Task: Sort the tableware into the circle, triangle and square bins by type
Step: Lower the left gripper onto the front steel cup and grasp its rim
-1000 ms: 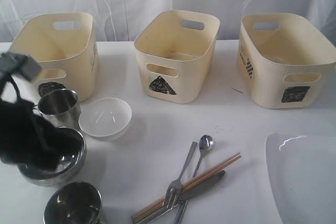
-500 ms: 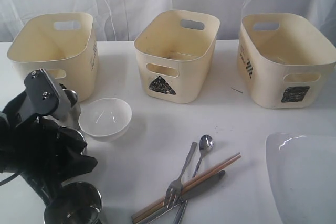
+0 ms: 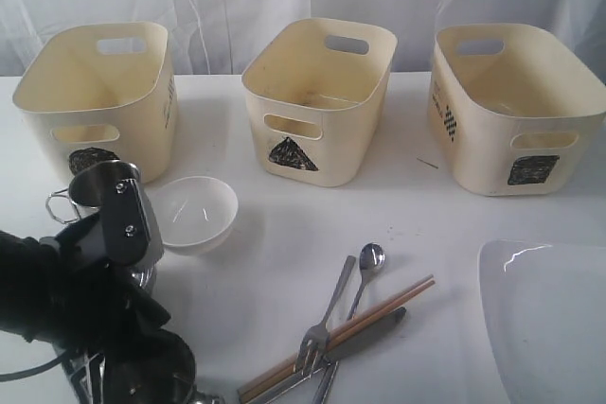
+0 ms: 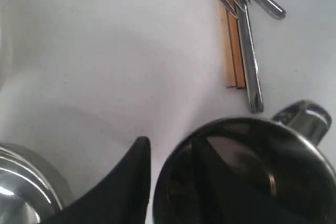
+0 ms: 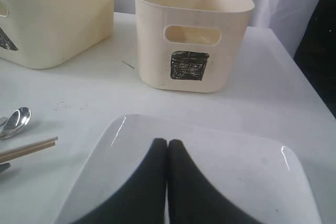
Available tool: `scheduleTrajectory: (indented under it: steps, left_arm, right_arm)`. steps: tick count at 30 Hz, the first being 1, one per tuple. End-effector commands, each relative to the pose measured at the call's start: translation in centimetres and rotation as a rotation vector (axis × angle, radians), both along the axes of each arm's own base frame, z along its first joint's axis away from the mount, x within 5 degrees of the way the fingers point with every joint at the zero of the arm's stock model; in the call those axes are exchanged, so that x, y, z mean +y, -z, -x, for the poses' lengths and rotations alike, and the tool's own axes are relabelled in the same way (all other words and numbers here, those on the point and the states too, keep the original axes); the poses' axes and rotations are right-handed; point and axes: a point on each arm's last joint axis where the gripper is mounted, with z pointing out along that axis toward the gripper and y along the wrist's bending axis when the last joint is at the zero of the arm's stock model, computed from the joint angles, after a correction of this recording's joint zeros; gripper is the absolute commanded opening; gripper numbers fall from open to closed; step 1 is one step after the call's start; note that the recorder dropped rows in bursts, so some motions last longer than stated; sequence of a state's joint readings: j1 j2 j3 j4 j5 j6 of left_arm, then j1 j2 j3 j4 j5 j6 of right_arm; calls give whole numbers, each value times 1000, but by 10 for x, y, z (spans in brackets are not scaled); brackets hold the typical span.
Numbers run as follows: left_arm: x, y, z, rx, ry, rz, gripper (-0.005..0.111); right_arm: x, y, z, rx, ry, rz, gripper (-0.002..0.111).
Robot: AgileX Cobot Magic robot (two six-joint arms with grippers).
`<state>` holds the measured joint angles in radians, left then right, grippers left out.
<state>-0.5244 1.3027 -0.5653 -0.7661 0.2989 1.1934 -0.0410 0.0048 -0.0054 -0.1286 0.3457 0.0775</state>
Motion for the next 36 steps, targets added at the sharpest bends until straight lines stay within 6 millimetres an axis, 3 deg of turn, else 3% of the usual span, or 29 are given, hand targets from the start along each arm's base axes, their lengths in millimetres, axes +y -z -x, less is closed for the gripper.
scheduleTrajectory:
  steps: [1,5,15,20,26,29,33,36]
  left_arm:
    - [-1,11,1,45,42,-37,39]
    - [0,14,1,46,63,-62,45]
    - [0,14,-1,26,55,-65,44]
    - [0,22,7,7,320,-133,44]
    - [-1,27,6,7,340,-148,44]
    - [0,27,1,-36,311,-158,34]
    - [1,26,-6,-104,266,-174,4]
    - [1,25,-8,-101,228,-169,0]
  right_arm:
    - [0,1,0,-3,2,-4,0]
    - [0,1,0,-3,2,-4,0]
    - [0,1,0,-3,2,-4,0]
    - [0,1,0,-3,2,-4,0]
    - [0,1,0,-3,2,-4,0]
    - [0,1,0,-3,2,-4,0]
    - [0,1,0,-3,2,-4,0]
    - [0,1,0,-3,2,-4,0]
